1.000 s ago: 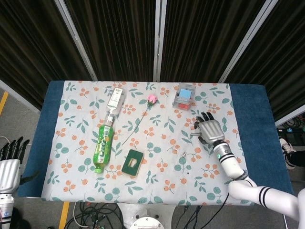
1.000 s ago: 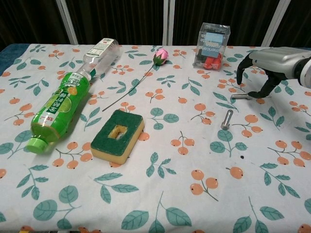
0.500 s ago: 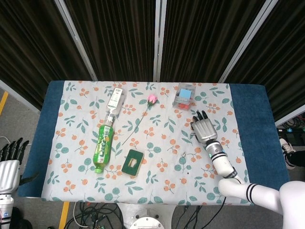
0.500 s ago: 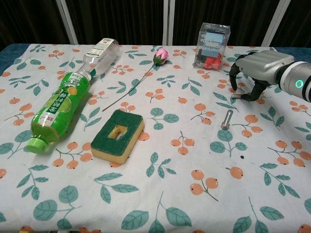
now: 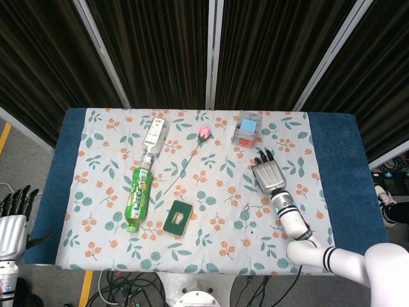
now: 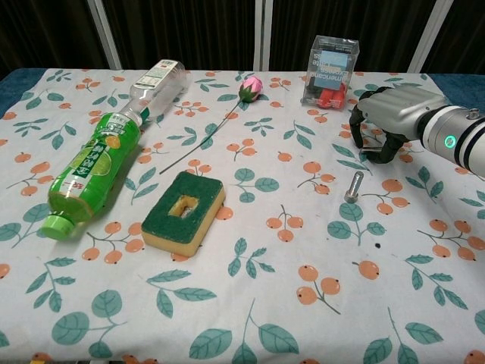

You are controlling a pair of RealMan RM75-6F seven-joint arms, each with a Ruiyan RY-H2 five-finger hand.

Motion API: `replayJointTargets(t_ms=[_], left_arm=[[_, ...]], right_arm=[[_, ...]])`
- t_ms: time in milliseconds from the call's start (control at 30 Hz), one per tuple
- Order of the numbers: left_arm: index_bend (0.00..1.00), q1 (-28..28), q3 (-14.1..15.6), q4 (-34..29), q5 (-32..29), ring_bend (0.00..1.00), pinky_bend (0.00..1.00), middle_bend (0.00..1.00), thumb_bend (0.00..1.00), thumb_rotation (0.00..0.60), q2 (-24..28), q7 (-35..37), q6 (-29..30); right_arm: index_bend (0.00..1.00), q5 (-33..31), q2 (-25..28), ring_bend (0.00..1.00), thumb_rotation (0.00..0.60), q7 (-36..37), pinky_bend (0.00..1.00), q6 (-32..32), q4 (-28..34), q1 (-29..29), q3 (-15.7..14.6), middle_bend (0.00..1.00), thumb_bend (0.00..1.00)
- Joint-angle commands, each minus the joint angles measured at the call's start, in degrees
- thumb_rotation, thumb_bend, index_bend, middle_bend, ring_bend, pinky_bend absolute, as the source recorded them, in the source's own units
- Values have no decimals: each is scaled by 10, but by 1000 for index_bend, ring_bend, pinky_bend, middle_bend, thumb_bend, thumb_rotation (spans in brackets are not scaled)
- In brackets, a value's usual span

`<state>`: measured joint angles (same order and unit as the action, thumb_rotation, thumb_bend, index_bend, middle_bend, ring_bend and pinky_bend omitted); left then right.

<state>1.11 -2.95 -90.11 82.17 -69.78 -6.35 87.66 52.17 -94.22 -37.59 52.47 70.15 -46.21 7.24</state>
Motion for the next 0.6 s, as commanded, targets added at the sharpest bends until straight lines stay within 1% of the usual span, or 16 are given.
replayJointTargets(t_ms=[33,167,333,433,600], left_arm=[[97,0,0,1,0,0,0,0,60,600,0,1,0],[98,-1,0,3,0,0,0,0,61,600,0,3,1],[98,-1,0,3,1,0,0,0,61,600,0,2,1],[98,0,-1,2,2,0,0,0,60,600,0,1,1],[97,0,-1,-1,3,0,0,0,60,600,2,-1,3]], right_arm=[[517,0,-3,0,600,0,0,-1,-2,0,1,213,272],[559,1,-5,0,600,9,0,1,-3,3,3,216,290],[587,-5,12,0,600,48,0,0,22,17,16,219,299],[588,-18,32,0,600,94,0,-15,49,28,30,219,300],[591,-29,68,0,600,200,0,-54,88,49,58,219,300]])
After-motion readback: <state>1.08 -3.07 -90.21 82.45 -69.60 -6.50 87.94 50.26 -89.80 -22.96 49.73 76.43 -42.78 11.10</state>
